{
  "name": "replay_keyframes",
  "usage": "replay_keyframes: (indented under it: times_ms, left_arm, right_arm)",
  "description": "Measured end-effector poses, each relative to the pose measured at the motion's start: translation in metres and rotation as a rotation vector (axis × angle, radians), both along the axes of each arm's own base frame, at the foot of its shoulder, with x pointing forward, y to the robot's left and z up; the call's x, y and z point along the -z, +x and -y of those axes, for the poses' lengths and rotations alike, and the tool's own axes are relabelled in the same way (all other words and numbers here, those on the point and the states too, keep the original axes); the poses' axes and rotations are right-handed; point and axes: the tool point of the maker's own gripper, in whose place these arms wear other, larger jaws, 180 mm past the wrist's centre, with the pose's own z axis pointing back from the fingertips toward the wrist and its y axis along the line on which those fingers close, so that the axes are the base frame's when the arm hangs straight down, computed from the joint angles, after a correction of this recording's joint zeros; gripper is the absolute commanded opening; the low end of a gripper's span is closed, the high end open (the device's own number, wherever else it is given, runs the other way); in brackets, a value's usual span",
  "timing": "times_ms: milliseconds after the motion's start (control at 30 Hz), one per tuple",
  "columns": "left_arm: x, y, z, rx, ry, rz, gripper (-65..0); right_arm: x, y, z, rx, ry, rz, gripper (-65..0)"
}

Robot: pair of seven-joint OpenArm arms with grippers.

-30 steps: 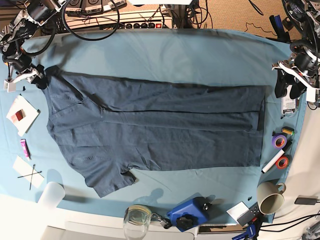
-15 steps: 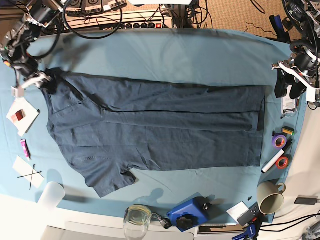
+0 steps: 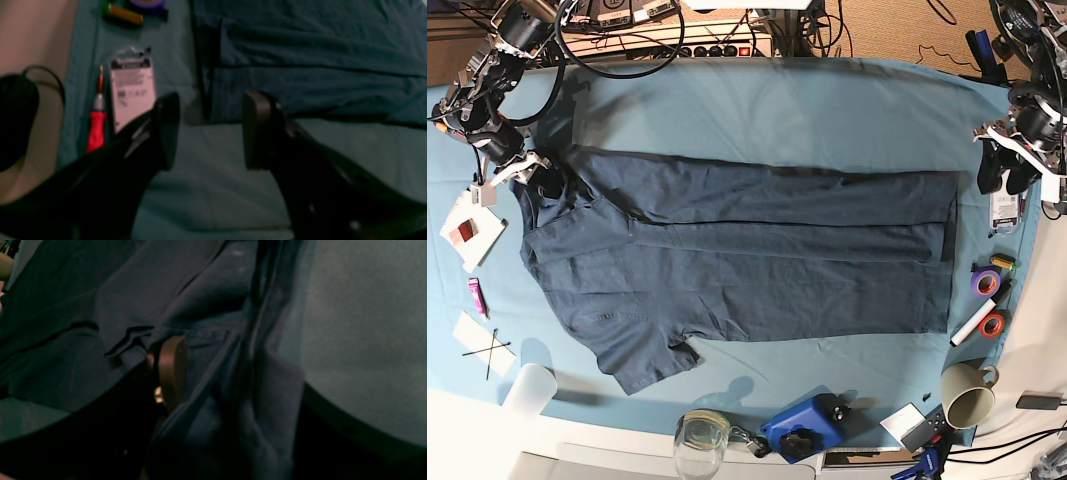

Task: Fold the T-shirt properly
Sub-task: 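Move both grippers to the folded edge and grasp it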

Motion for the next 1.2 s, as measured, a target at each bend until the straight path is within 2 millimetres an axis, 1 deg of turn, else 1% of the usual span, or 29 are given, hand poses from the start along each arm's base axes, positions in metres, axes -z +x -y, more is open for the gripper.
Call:
replay_keyframes:
  times_ms: [100, 167, 233, 300, 400, 467, 533, 633, 700, 767, 1033, 1167, 1200]
  left_arm:
    - [0.017, 0.000, 0.004, -0.015, -0.054, -0.047, -34.4]
    - [0.030, 0.001, 0.013, 0.002, -0.085, -0.080, -34.4]
    - [0.039, 0.005, 0.024, 0.033, -0.118, -0.100, -34.4]
    - [0.045, 0.015, 0.030, 0.049, -0.113, -0.110, -34.5]
    - [0.048, 0.036, 0.022, 0.030, -0.084, -0.096, -34.5]
    - [0.053, 0.042, 0.019, 0.016, -0.100, -0.103, -34.5]
    - [0.066, 0.043, 0.018, 0.004, -0.136, -0.135, -34.5]
    - [0.088, 0.039, 0.018, -0.011, -0.186, -0.208, -34.5]
    - [0.096, 0.038, 0.022, -0.002, -0.226, -0.231, -34.5]
    - [0.096, 0.041, 0.029, 0.022, -0.267, -0.212, -34.5]
    - [0.110, 0.063, 0.032, 0.002, -0.395, -0.209, -34.5]
    - [0.113, 0.067, 0.036, 0.019, -0.430, -0.239, -34.6]
    - [0.112, 0.067, 0.036, 0.018, -0.433, -0.235, -35.6]
  right_arm:
    - [0.000, 0.000, 0.000, -0.001, 0.000, -0.002, -38.0]
    - [0.000, 0.000, 0.000, -0.001, 0.000, -0.002, -38.0]
    - [0.000, 0.000, 0.000, -0.001, 0.001, -0.003, -38.0]
    - [0.000, 0.000, -0.001, -0.003, 0.005, -0.002, -38.0]
    - [0.000, -0.001, -0.002, -0.006, 0.007, -0.006, -38.0]
    - [0.001, -0.001, -0.002, -0.009, 0.009, -0.009, -38.0]
    - [0.001, -0.002, -0.003, -0.010, 0.011, -0.011, -38.0]
    - [0.001, -0.002, -0.003, -0.011, 0.011, -0.012, -38.0]
    - [0.001, -0.002, -0.003, -0.011, 0.011, -0.012, -38.0]
    - [0.001, -0.002, -0.003, -0.011, 0.011, -0.012, -38.0]
    - [0.001, -0.002, -0.003, -0.012, 0.011, -0.013, -38.0]
    - [0.001, -0.002, -0.003, -0.013, 0.011, -0.013, -38.0]
    - [0.001, -0.002, -0.003, -0.013, 0.011, -0.013, -38.4]
